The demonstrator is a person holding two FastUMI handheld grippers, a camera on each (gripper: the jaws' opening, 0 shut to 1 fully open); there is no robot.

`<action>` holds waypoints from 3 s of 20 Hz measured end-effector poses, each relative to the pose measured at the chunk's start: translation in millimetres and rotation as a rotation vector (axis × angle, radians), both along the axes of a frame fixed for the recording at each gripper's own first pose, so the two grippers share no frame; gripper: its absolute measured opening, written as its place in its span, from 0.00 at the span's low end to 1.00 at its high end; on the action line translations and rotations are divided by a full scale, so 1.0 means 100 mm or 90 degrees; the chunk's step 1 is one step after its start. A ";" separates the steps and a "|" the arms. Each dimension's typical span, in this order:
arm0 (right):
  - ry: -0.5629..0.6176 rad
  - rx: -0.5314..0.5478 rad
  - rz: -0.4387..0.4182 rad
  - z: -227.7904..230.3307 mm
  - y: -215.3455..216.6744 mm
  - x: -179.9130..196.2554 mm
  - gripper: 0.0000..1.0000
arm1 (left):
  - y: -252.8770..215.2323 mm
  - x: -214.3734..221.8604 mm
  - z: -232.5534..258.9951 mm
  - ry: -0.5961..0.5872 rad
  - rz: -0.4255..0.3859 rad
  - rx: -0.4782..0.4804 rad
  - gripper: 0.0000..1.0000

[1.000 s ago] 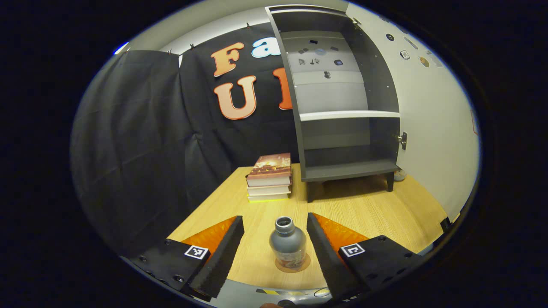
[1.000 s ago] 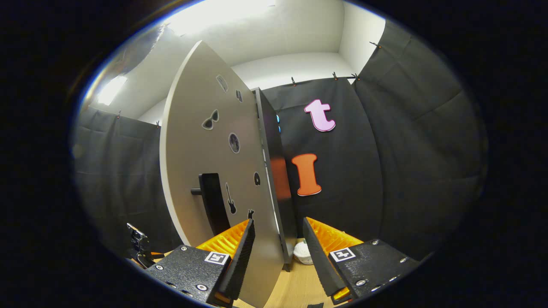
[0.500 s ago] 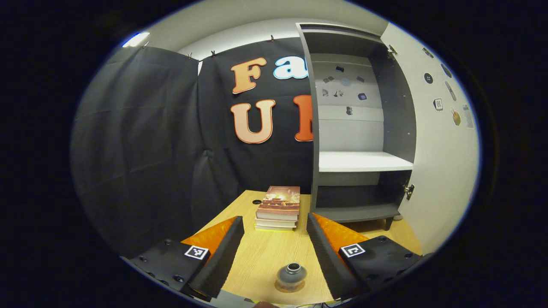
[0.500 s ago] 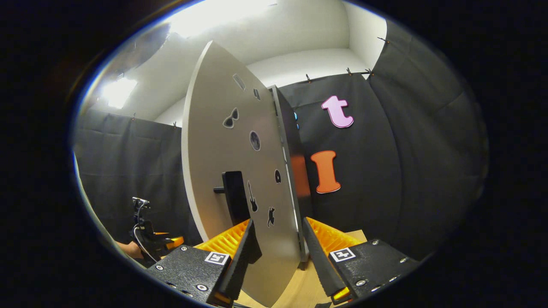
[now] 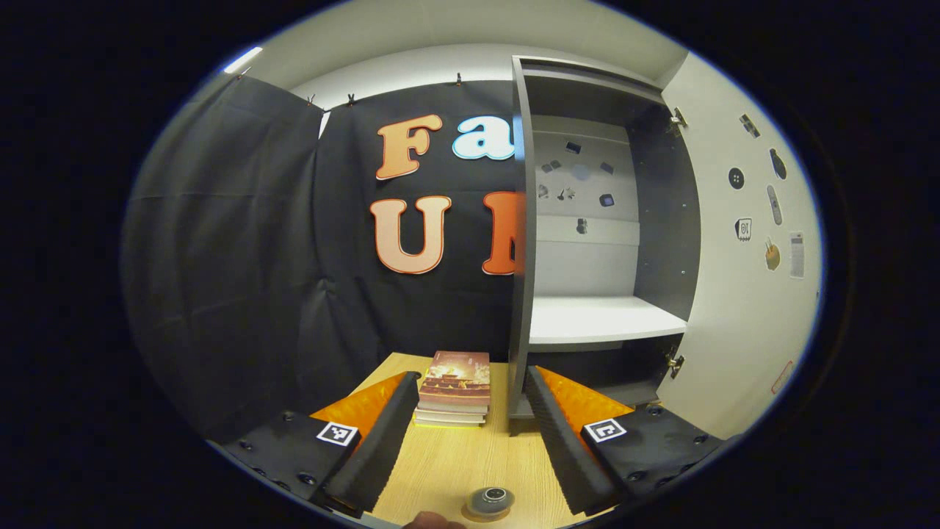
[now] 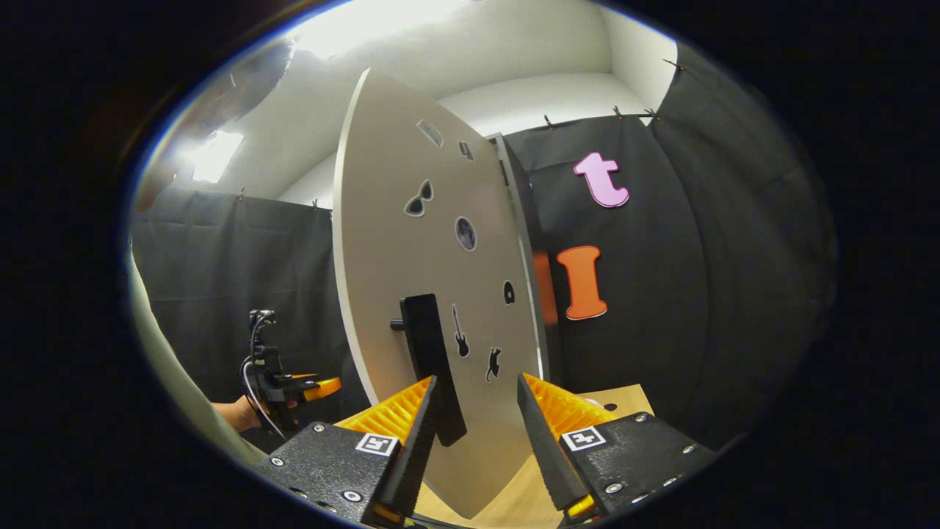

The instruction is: Open the cabinet door with the right hand, grasp the bottle in the cabinet with the left hand and place it on the coaster, then close the cabinet door with the right hand.

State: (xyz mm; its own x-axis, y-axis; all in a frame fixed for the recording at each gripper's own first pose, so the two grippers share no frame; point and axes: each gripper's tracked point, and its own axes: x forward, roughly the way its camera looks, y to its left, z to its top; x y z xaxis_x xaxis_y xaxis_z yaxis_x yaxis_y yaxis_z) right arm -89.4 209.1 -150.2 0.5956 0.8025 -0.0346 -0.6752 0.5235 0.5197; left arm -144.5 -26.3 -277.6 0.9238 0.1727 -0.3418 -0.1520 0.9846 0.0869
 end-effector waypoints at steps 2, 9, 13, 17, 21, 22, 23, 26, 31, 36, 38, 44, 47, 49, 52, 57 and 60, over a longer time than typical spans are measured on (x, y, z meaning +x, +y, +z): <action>0.002 0.009 0.025 0.02 0.10 -0.01 0.67 | 0.18 0.00 0.01 0.002 0.012 -0.007 0.96; 0.025 0.047 0.118 0.08 0.46 -0.09 0.67 | 0.60 0.05 0.16 -0.016 0.025 -0.012 0.96; 0.027 0.063 0.162 0.09 0.68 -0.10 0.67 | 0.82 0.06 0.29 -0.032 0.039 0.002 0.96; 0.047 0.065 0.190 0.06 0.90 -0.01 0.67 | 0.97 0.11 0.35 -0.044 0.046 0.009 0.96; 0.026 0.068 0.187 0.14 1.04 0.07 0.67 | 1.13 0.14 0.52 -0.062 0.056 0.016 0.96; 0.018 0.067 0.174 0.16 1.07 0.12 0.67 | 1.16 0.15 0.55 -0.065 0.058 0.018 0.96; 0.012 0.069 0.169 0.21 1.08 0.13 0.67 | 1.19 0.16 0.56 -0.067 0.060 0.019 0.96; 0.009 0.083 0.182 0.30 1.16 0.04 0.67 | 1.31 0.17 0.64 -0.079 0.075 0.025 0.96; -0.015 0.063 0.171 0.31 1.33 0.06 0.67 | 1.39 0.20 0.63 -0.085 0.075 0.024 0.96; -0.041 0.026 0.131 0.32 1.36 0.10 0.69 | 1.37 0.29 0.68 -0.097 0.072 0.007 0.96; -0.045 0.007 0.113 0.32 1.37 0.10 0.70 | 1.29 0.34 0.63 -0.092 0.064 -0.008 0.94; -0.020 -0.040 0.062 0.31 1.42 0.12 0.73 | 1.24 0.52 0.65 -0.086 0.055 0.006 0.96; 0.005 -0.046 0.051 0.30 1.45 0.14 0.73 | 1.15 0.63 0.67 -0.087 0.049 -0.014 0.94; -0.005 -0.061 0.045 0.31 1.49 0.14 0.74 | 1.10 0.72 0.70 -0.091 0.048 -0.026 0.95; 0.008 -0.066 0.038 0.30 1.41 0.16 0.74 | 0.90 0.84 0.71 -0.080 0.029 -0.054 0.94; -0.041 -0.098 -0.043 0.42 0.78 0.51 0.73 | 0.61 1.09 1.01 -0.094 0.011 -0.068 0.94; -0.061 -0.101 -0.083 0.61 0.25 0.58 0.73 | 0.47 1.20 1.27 -0.103 0.007 -0.068 0.94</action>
